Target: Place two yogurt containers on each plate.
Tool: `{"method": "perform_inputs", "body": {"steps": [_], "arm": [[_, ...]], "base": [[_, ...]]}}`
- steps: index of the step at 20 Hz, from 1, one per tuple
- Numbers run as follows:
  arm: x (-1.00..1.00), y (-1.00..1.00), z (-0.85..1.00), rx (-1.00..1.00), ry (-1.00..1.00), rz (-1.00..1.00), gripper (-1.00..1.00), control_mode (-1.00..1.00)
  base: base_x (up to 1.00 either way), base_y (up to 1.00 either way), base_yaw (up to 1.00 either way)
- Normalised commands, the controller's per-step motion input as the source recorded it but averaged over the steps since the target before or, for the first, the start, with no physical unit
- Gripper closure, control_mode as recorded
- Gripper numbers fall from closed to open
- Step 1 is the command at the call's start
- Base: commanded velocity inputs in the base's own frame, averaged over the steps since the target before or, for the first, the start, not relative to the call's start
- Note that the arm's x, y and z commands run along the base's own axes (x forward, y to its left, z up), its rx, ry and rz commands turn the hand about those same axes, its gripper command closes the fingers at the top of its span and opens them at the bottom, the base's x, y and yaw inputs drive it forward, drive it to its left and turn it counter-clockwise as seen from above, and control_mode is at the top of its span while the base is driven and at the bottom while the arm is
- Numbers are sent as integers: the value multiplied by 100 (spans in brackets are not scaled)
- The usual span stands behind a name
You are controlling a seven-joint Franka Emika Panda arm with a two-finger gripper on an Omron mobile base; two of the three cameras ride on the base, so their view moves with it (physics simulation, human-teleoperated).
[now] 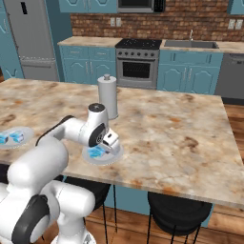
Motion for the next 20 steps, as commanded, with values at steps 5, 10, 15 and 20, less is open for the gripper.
{"method": "perform_inputs", "body": {"steps": [5, 10, 15, 20], "arm": [[22, 0, 0, -5, 0, -1, 100, -100], [46, -1, 0, 0, 2, 0, 100, -100], [42, 0, -13, 0, 5, 0, 100, -100], [29, 0, -26, 0, 10, 0, 100, -100]], "base": [[0, 0, 0], [0, 0, 0], [0, 0, 0], [0, 0, 0]]}}
